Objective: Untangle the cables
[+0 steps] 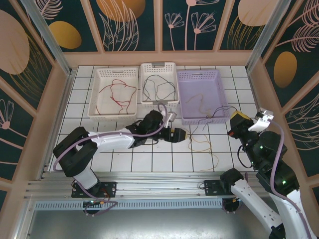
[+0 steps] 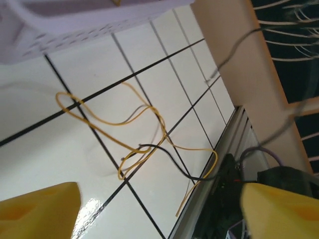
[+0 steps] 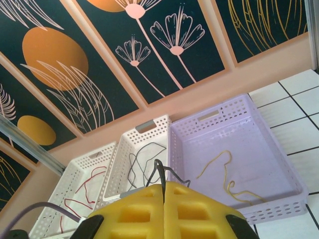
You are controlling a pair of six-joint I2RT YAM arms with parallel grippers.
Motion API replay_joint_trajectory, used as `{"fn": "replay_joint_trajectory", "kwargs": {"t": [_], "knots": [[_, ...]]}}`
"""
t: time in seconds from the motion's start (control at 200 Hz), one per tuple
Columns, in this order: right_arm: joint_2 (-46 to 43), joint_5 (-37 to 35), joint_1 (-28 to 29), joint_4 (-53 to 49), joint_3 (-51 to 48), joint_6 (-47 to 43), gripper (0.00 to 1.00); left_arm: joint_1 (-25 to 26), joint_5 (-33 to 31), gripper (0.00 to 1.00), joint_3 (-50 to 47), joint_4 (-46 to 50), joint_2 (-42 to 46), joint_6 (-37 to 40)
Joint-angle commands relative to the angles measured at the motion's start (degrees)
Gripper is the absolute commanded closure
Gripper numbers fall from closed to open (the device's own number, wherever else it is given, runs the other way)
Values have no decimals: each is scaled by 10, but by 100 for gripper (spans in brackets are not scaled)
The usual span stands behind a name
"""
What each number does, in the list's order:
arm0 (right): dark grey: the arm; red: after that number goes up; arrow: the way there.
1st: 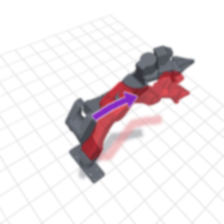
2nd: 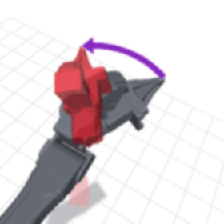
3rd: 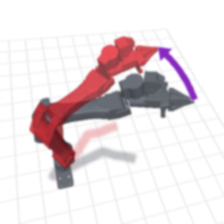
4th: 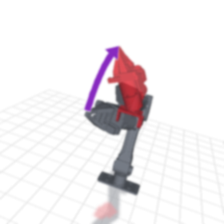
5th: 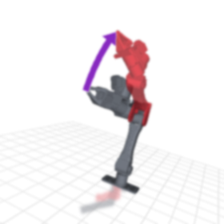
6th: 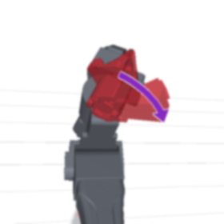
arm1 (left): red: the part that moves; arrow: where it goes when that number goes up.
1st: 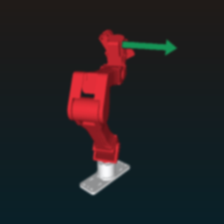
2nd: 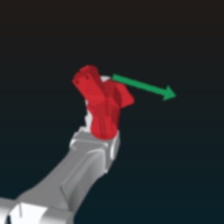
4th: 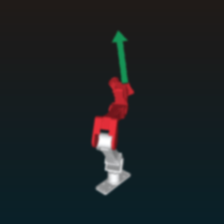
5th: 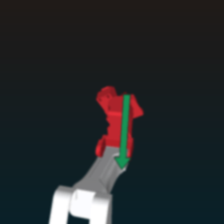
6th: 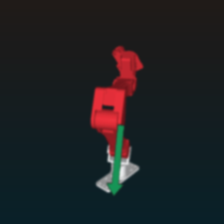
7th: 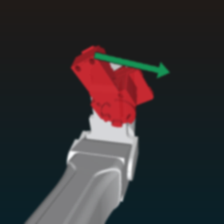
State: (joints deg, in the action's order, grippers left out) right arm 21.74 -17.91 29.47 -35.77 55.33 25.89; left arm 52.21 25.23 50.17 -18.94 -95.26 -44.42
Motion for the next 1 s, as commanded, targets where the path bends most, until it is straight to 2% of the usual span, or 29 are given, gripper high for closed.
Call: {"fn": "replay_joint_trajectory", "kwargs": {"t": [0.0, 0.225, 0.495, 0.591, 0.806, 0.891, 0.991], "knots": [[-9, 9, 5, 24, -8, -2, 100, 5, 4, 1, 19, 15, -25, 0], [-14, 10, 5, 23, -11, -1, 100, 5, -31, 1, 42, 28, -58, -14], [-19, 16, 5, 24, -13, 2, 100, 5, -36, 2, 90, 23, -104, -39], [-21, 19, 5, 23, -13, 1, 100, 5, -35, 10, 100, 28, -111, -34], [-24, 20, 5, 23, -15, 1, 100, 5, -32, 47, 114, 33, -128, -27], [-26, 20, 5, 23, -16, 1, 100, 5, -30, 56, 115, 33, -133, -26], [-27, 20, 5, 23, -17, 1, 100, 5, -28, 59, 113, 32, -135, -25]]}}
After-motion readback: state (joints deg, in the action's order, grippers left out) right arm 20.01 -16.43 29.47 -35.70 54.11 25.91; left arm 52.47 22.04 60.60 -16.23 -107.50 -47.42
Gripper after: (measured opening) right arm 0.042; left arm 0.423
